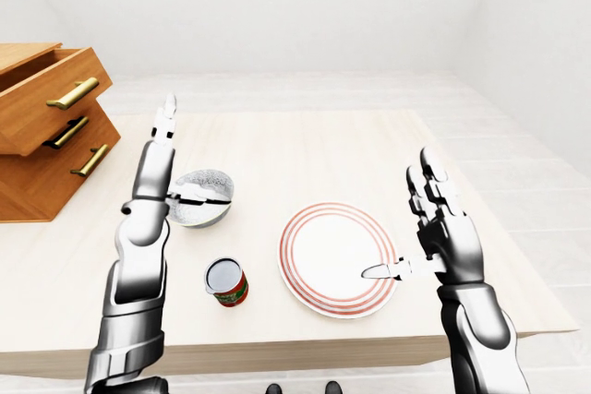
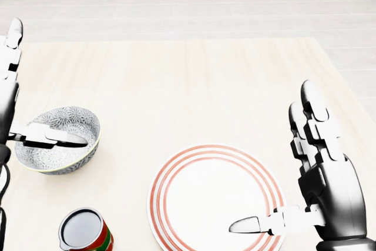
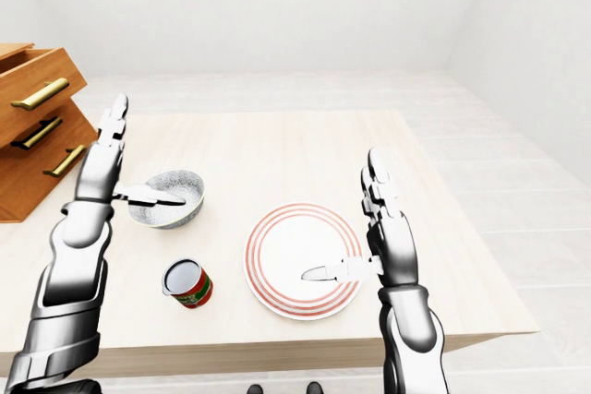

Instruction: Put the bowl on the plate.

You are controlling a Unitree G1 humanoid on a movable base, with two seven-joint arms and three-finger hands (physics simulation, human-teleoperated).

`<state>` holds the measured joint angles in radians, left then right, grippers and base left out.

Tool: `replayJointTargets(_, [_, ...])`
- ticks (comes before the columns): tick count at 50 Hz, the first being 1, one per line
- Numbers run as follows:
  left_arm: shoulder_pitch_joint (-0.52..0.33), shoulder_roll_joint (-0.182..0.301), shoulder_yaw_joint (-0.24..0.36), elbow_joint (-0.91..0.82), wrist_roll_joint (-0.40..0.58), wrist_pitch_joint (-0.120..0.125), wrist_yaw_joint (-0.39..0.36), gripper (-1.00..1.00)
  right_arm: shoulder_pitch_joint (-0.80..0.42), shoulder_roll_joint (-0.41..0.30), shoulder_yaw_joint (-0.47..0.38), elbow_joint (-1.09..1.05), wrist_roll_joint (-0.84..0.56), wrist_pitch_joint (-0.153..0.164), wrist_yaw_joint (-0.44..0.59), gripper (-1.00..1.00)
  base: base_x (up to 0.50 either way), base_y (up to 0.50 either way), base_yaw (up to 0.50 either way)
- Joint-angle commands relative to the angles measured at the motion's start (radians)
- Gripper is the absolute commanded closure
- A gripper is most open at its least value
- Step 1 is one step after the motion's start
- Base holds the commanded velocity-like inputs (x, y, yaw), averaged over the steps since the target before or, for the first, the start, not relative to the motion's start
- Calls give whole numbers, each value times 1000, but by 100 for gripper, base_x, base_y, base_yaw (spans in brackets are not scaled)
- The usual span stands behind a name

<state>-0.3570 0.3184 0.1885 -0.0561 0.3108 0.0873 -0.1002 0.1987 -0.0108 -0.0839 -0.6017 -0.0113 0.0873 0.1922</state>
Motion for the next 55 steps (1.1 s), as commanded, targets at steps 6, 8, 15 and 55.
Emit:
replayJointTargets(6, [14, 41, -30, 88, 365, 0, -11, -100, 5, 2, -10, 30, 1, 0, 10, -100, 0, 0, 0])
replayJointTargets(8, [25, 41, -28, 97, 399, 0, -17, -100, 3, 2, -10, 33, 1, 0, 10, -100, 0, 0, 0])
replayJointTargets(15, [42, 34, -34, 163, 518, -45, 19, -100, 4, 3, -5, 36, -3, 0, 9, -100, 0, 0, 0])
replayJointTargets(55, [-176, 48, -109, 688, 742, -135, 309, -100, 12, 3, -10, 26, -8, 0, 16, -100, 0, 0, 0])
